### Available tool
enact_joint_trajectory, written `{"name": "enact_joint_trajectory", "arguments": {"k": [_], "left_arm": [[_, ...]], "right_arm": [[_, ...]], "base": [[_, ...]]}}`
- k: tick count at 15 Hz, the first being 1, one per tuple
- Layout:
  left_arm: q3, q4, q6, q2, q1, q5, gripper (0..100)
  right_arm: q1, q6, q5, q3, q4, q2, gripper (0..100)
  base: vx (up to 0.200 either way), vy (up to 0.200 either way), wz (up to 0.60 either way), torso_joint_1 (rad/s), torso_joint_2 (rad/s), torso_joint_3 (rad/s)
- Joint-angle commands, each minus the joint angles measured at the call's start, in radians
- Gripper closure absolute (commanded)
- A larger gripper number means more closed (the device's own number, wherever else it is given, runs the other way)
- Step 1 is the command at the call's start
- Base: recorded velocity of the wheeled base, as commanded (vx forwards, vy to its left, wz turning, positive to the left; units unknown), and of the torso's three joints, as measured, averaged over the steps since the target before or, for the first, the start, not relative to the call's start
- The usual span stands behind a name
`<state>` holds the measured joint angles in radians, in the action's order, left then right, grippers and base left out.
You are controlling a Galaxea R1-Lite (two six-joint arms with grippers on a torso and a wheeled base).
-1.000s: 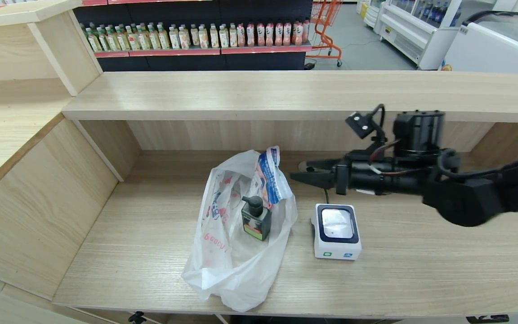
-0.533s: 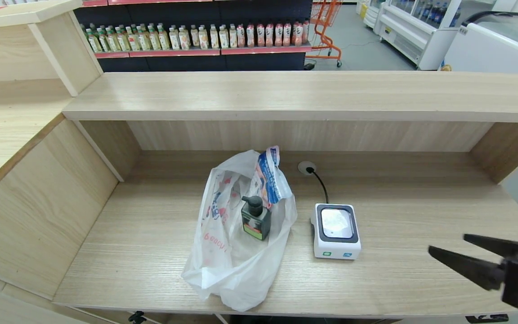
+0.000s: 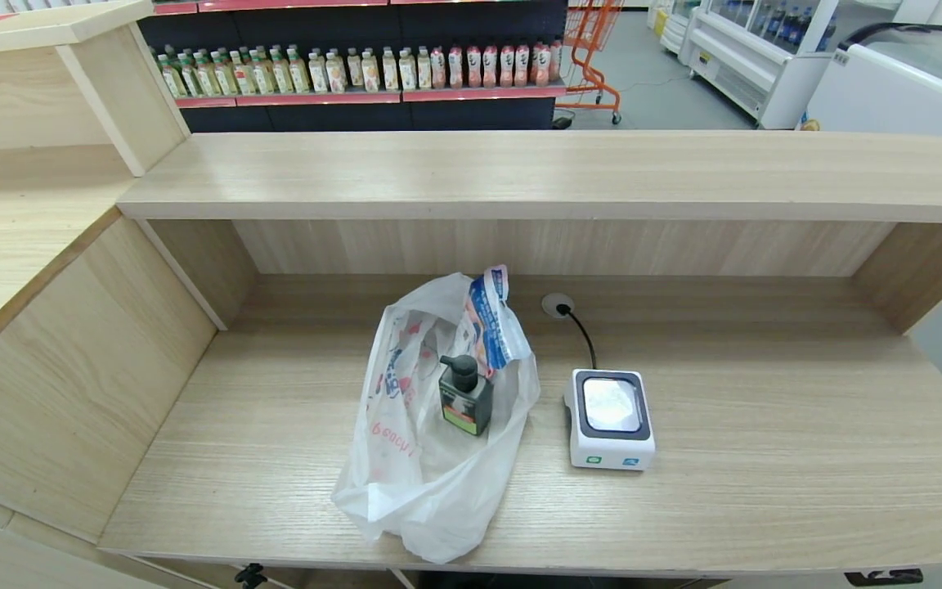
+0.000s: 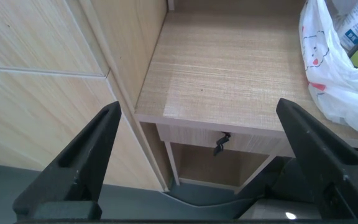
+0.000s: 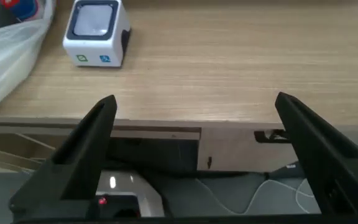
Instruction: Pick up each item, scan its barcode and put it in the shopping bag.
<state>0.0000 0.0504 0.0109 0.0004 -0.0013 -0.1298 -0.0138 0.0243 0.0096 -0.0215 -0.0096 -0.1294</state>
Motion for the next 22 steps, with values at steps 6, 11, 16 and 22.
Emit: {"name": "enact_joint_trajectory", "arguments": {"k": [6,11,16,22], "left_arm": [[0.0,0.0,0.0,0.0,0.0,-0.001,0],[0.0,0.0,0.0,0.0,0.0,-0.001,0],[0.0,0.0,0.001,0.001,0.0,0.001,0],[0.0,0.0,0.0,0.001,0.0,-0.001,0]], "right_arm": [[0.015,-0.01,-0.003,0.021,0.003,0.129,100],[0.015,-0.012,-0.003,0.021,0.003,0.129,100],[0.015,-0.012,-0.003,0.021,0.003,0.129,100],[0.015,-0.012,-0.003,0.021,0.003,0.129,100]], "base": [[0.0,0.0,0.0,0.0,0.0,0.0],[0.0,0.0,0.0,0.0,0.0,0.0],[0.0,-0.08,0.0,0.003,0.0,0.001],[0.0,0.0,0.0,0.0,0.0,0.0]]}}
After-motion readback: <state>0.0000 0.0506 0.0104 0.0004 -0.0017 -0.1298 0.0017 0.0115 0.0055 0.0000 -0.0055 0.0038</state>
